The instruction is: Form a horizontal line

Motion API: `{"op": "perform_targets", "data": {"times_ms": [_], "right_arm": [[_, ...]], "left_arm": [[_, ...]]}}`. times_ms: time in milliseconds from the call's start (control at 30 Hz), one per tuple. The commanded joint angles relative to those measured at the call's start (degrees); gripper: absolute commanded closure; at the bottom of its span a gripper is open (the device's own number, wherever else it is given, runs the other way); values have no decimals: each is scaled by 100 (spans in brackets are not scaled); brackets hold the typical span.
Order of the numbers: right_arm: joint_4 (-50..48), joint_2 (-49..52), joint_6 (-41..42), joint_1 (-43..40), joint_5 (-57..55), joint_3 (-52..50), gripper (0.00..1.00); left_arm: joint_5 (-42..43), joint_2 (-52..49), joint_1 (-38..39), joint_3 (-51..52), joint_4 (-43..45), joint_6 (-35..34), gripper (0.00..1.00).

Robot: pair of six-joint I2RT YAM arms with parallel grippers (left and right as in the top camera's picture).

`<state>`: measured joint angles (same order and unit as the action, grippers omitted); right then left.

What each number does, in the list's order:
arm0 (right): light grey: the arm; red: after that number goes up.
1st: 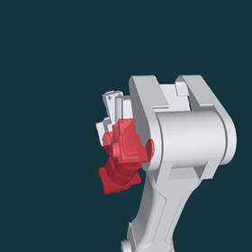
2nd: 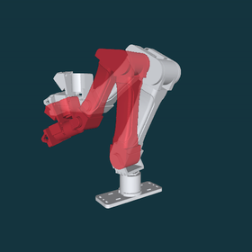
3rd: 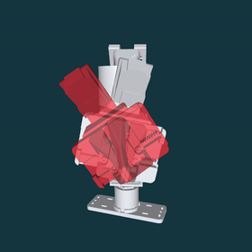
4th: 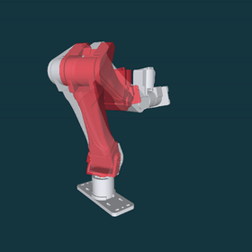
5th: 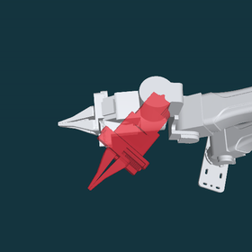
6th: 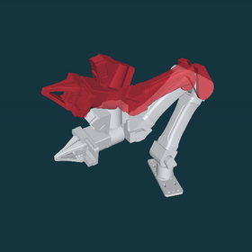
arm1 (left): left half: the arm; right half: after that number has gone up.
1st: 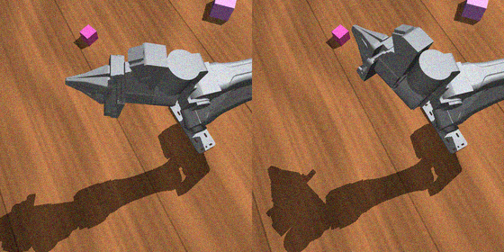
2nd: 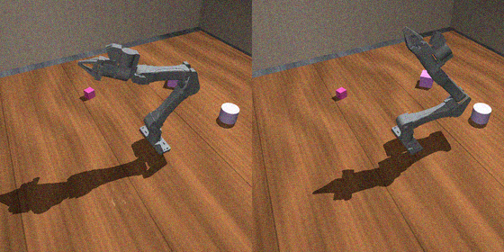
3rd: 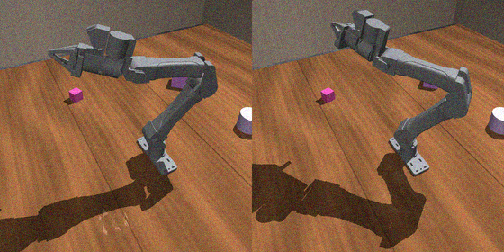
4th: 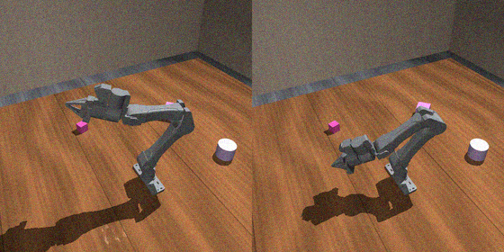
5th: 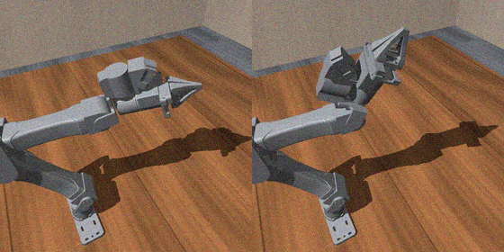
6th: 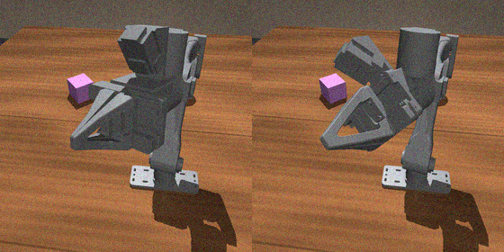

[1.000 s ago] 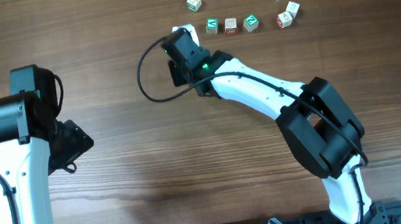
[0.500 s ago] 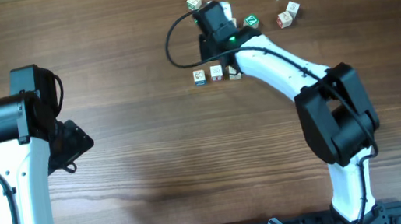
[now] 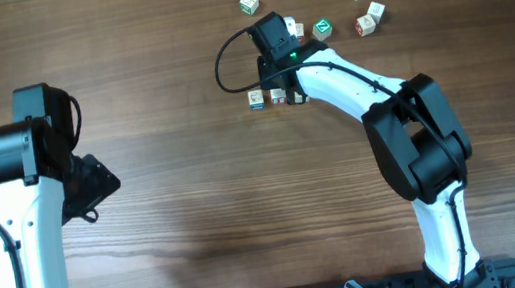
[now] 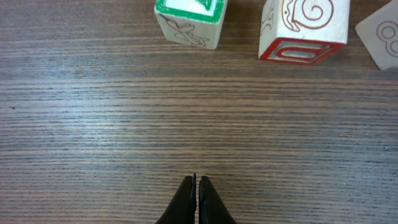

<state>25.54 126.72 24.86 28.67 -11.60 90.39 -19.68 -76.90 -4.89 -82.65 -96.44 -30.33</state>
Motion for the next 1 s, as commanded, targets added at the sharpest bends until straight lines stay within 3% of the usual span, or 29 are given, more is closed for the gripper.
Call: {"op": "perform_targets", "data": {"times_ms": [0, 967], "right_arm": [[76, 44, 59, 13, 304, 63, 95], [168, 35, -87, 13, 704, 68, 95]], "left_arm": [[-74, 94, -26, 26, -2, -15, 0], [-74, 94, -26, 26, -2, -15, 0]]}}
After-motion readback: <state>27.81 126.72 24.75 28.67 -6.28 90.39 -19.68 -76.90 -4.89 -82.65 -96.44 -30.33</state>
